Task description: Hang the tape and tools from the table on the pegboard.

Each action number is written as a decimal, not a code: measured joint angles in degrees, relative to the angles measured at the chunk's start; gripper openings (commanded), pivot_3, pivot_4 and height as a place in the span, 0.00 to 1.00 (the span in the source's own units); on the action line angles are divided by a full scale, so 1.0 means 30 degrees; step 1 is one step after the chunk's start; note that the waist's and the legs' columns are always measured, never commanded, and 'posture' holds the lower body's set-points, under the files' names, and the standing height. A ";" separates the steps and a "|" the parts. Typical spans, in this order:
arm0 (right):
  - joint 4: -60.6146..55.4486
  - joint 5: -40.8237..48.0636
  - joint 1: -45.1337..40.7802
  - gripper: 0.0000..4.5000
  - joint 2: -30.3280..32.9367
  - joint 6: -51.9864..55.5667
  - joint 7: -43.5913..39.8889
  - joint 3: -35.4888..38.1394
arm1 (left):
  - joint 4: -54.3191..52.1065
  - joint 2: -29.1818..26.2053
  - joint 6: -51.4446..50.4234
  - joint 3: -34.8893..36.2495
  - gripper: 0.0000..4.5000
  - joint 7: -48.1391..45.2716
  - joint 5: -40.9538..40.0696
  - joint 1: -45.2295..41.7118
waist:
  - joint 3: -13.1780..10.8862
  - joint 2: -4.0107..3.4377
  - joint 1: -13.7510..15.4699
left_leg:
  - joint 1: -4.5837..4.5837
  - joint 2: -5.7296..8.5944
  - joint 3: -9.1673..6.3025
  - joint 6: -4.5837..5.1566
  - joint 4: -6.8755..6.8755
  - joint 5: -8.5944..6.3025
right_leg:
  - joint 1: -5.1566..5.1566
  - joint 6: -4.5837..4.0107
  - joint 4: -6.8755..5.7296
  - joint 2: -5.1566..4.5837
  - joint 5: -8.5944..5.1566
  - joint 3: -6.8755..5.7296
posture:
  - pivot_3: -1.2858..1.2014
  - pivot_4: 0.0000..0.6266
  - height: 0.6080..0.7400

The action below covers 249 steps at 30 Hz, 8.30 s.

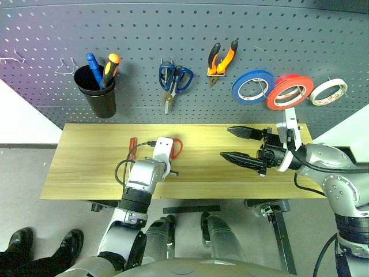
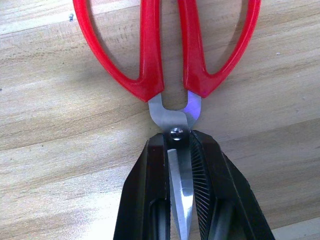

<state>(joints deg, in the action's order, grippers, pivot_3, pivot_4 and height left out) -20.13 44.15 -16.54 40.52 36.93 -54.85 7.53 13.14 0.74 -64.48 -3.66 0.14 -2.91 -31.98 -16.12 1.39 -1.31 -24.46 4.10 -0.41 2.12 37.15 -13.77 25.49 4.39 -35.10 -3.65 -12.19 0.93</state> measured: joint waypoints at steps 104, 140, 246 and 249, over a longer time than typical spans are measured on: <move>0.6585 -0.1332 -0.2844 1.00 0.1107 -0.2241 -0.5543 0.0689 | -1.2943 -0.5080 0.7594 -0.5094 0.06 -0.3770 0.3334 0.6551 | -0.0291 -0.0041 0.0165 | -0.0331 0.0007 0.0013 0.0026 0.0270 -0.0017 | 0.0288 0.0147 -0.0160 -0.0010 0.0169 -0.0027 | 0.49 0.43 1.00; 0.8656 -0.1641 -0.3818 1.00 0.1280 -0.2743 -0.7044 0.1414 | -1.4266 -0.5826 1.6889 -0.3419 0.06 -0.3486 0.5340 0.7353 | -0.0181 -0.0095 0.0205 | -0.0308 0.0016 0.0033 0.0016 0.0369 -0.0007 | 0.0287 0.0164 -0.0303 -0.0004 0.0183 -0.0027 | 0.49 0.36 1.00; 0.7004 -0.0518 -0.0027 1.00 0.1690 -0.5213 -1.1148 0.1217 | -0.6148 -0.6868 1.2395 0.2145 0.99 -0.5613 0.1108 0.7980 | 0.0150 -0.0160 0.0113 | -0.0307 0.0010 0.0042 0.0055 0.0611 -0.0037 | 0.0222 0.0195 -0.0401 -0.0005 0.0229 -0.0018 | 0.48 0.40 1.00; 0.8228 -0.0973 0.0049 1.00 0.1818 -0.5968 -1.1721 0.1359 | -0.5072 -0.6872 1.2157 0.2613 0.99 -0.4966 0.1141 0.7043 | 0.0150 -0.0160 0.0114 | -0.0305 0.0010 0.0041 0.0053 0.0614 -0.0037 | 0.0218 0.0195 -0.0401 -0.0006 0.0229 -0.0019 | 0.48 0.40 1.00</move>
<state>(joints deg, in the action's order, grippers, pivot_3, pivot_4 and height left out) 4.55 41.23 -16.39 45.98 19.03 -90.01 11.60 -2.08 -19.88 -28.01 4.18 -14.75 0.52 -10.85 -15.67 0.91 -0.97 -25.37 4.14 -0.28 2.28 38.99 -13.88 26.14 4.98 -36.30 -3.67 -11.50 0.87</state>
